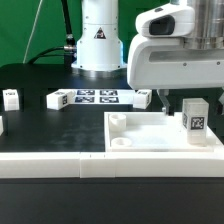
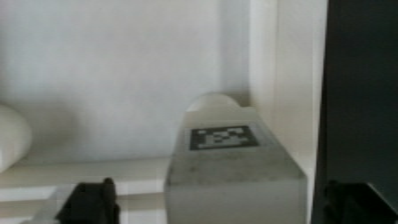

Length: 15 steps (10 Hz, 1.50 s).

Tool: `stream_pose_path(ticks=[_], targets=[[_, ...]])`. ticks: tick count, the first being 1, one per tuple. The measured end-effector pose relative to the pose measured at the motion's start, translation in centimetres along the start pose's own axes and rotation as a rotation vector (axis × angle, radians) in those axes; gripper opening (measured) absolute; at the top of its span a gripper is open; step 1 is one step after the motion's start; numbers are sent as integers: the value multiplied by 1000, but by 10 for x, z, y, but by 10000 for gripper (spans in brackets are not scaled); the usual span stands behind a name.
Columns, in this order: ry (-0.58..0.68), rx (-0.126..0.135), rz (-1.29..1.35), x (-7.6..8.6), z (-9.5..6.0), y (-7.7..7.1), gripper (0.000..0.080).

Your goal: Assemble one leg

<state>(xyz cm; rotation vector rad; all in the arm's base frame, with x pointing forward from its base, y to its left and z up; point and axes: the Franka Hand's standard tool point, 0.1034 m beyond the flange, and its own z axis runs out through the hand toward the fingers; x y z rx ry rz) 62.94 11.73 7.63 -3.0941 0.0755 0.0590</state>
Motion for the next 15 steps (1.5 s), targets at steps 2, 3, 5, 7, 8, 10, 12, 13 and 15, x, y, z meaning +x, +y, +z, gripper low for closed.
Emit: stream_pose_path(ticks=[2,3,5,7,8,10,12,13,15], targets=[[0,0,1,0,0,0,291],[0,1,25,0,0,0,291],[-13,15,186,1,1,-1,291],[4,42,472,2,2,-1,291],[10,50,576,2,2,-1,291],[9,72,844,3,2,-1,291],[14,76,1145,4,3,-2,291],[18,79,1293,4,2,-3,291],[16,89,1477,5,3,-2,291]])
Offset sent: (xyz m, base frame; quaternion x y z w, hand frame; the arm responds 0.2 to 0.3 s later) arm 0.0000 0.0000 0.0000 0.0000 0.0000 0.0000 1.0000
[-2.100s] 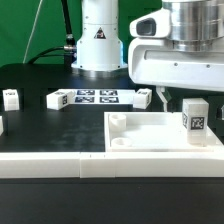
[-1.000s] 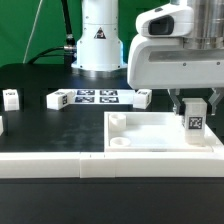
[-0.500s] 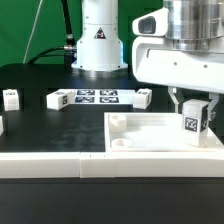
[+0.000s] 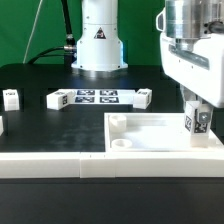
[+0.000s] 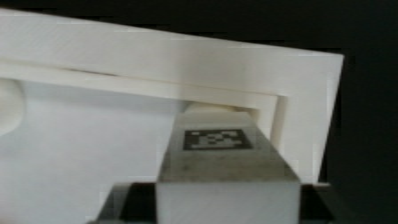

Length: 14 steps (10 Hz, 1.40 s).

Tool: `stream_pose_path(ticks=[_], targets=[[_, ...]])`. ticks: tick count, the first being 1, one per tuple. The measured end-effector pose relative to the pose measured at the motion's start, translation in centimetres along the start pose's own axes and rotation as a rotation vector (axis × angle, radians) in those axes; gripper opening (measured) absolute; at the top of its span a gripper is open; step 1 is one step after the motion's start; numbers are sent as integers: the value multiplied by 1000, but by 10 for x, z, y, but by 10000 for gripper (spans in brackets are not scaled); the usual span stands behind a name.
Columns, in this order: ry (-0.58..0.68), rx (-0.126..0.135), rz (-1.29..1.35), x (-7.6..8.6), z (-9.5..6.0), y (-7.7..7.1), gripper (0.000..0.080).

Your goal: Assemble one leg

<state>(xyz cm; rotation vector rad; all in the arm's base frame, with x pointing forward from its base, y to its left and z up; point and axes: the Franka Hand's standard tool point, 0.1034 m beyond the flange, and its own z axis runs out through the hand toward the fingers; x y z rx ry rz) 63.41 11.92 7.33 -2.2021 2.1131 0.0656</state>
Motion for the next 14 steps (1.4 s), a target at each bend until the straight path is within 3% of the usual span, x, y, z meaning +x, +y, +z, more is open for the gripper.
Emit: stream_pose_path(ticks=[4,5,6,7,8,11,14], targets=[[-22,2,109,0,0,-1,292],[-22,2,56,1,1,0,474],[-21,0,-8,1,2,0,588],[-23,-17,-137,0,2,1,588],[-24,-14,-270,-2,1,0,637],[-21,-16,-665,-3,2,0,649],[-6,-39,-966,-7,1,1,649]])
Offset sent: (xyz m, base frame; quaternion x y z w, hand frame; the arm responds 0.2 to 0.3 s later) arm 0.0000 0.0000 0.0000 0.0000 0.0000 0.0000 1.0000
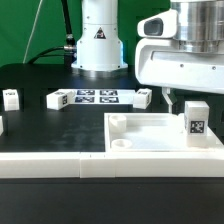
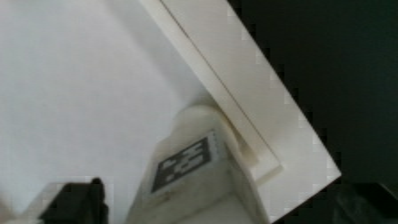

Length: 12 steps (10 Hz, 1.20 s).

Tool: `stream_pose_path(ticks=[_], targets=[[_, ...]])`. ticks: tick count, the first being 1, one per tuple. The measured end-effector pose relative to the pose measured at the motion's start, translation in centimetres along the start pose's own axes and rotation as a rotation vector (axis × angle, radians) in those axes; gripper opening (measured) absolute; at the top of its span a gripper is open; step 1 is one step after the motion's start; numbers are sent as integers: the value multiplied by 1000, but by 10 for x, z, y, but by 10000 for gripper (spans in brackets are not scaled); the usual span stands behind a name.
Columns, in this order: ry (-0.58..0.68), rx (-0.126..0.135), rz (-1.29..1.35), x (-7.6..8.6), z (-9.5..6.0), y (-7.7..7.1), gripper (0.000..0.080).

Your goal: Assemble one leg

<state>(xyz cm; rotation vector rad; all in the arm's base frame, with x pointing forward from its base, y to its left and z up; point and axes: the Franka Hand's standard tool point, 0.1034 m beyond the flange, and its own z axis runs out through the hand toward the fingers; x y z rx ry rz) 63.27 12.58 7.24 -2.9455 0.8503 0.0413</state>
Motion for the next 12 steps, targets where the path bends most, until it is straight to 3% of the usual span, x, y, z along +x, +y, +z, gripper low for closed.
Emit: stream_pose_path(ticks=[2,6,8,9,10,12], targets=[[10,-27,-233,0,1,2,649],[10,-29,-409,3,0,4,649],[10,-30,-409,3,0,5,391],[10,-29,-403,3,0,5,391],[11,-29,-382,3,0,5,288],[24,-15,-313,5,1,6,289]])
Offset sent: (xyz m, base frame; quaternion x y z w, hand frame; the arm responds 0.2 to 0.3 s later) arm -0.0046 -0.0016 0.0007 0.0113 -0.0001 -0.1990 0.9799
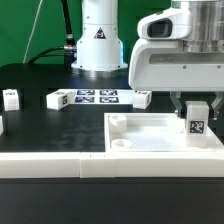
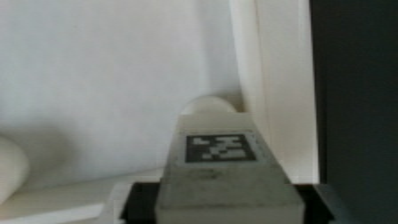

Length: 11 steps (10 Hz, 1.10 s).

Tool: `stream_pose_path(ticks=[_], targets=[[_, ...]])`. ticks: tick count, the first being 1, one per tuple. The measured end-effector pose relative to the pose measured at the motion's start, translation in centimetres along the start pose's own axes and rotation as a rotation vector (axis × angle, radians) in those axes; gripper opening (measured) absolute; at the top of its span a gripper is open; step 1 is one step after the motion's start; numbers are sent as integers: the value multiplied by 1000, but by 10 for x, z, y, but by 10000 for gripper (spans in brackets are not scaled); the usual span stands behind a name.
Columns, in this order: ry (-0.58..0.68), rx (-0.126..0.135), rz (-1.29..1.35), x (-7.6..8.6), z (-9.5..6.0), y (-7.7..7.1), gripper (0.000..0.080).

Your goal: Assemble one leg

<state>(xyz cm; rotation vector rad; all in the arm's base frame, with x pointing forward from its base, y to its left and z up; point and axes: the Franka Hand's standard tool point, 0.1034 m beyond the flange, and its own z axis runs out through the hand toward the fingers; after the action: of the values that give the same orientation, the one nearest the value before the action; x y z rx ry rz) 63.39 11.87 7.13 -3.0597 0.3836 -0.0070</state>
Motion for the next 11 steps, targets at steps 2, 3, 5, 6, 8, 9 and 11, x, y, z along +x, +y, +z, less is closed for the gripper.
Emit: stream_pose_path(ticks=[2,3,5,6,8,9,11], targets=[[-1,27,310,0,0,1,289],[-3,36,434,1,0,1,289],[-3,42,664,1,1,1,290],[1,45,785,1,1,0,290],[21,65,1072,0,1,-1,290],[25,77,1210,-1,1,-3,290],[14,90,1376,0,1,-3,290]])
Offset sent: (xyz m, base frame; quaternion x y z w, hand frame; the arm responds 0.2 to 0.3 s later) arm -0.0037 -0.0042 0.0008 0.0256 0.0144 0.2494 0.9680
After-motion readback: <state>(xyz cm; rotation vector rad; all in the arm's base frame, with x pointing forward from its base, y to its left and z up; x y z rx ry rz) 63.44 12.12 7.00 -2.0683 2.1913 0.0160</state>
